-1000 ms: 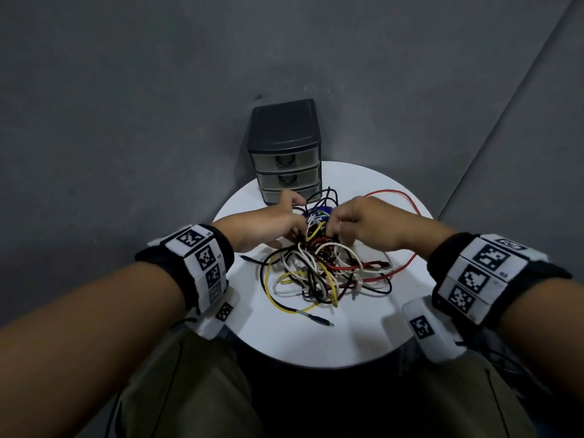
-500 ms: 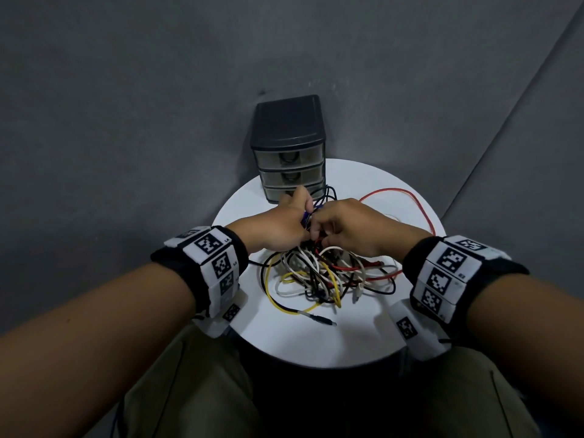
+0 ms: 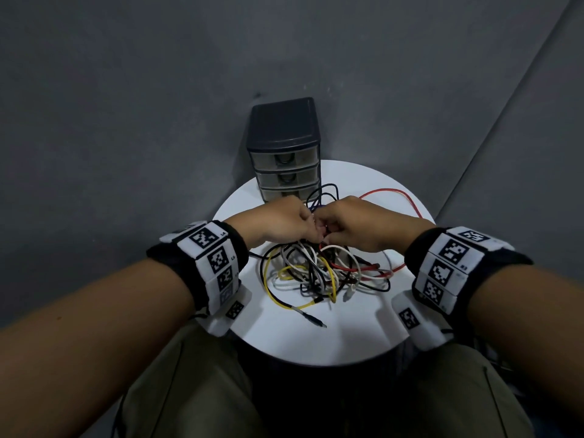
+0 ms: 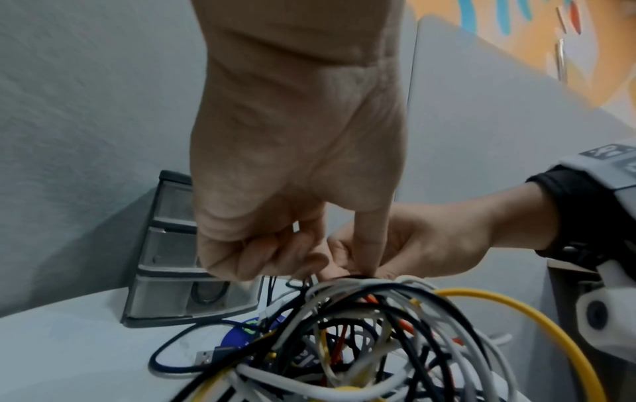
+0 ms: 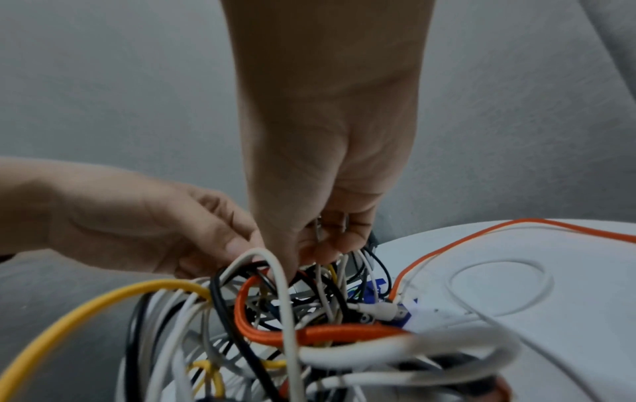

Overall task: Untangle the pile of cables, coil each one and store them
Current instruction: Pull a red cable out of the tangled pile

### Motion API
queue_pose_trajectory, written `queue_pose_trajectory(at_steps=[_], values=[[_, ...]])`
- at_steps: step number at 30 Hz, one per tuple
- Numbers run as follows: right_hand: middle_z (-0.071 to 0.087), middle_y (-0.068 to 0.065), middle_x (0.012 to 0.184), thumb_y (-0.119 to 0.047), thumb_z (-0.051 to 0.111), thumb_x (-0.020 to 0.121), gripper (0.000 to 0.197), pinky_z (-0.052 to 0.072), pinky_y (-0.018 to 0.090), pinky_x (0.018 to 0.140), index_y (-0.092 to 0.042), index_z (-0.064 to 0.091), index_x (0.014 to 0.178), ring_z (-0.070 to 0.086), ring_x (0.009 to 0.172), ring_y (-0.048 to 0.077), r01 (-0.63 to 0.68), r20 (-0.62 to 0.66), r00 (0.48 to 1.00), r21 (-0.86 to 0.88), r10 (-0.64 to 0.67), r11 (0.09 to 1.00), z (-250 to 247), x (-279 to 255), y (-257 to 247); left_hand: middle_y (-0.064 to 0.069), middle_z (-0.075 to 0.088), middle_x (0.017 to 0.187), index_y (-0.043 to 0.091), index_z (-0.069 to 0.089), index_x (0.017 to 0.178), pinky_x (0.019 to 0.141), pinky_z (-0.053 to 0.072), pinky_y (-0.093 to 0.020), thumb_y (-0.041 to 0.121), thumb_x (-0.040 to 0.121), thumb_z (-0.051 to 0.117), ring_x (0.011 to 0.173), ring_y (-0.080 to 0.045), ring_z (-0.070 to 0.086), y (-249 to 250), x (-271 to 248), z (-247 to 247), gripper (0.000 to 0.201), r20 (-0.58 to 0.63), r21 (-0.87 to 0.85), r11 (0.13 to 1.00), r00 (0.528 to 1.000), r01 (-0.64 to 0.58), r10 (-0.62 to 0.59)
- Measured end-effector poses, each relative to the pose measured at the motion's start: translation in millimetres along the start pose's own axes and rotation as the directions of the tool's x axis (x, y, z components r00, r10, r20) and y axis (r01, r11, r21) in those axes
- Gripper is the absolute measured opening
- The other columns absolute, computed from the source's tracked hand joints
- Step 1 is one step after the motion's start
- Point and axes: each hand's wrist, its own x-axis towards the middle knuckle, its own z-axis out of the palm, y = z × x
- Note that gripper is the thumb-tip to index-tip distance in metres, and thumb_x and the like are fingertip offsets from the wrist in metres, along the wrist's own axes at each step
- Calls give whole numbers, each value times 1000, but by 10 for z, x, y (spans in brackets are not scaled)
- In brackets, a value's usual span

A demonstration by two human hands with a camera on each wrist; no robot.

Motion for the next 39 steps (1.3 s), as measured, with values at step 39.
queue_pose_trajectory(at_steps=[39], values=[[51, 2, 85, -36, 68, 87, 24, 42, 33, 67, -17, 62, 74, 56, 84, 26, -316, -42, 949, -95, 313, 944, -185, -18, -175, 8, 51, 55, 5, 76, 92, 51, 36, -22, 30, 95, 69, 54, -6, 45, 79, -78, 66, 26, 100, 194, 981, 995, -25, 5]])
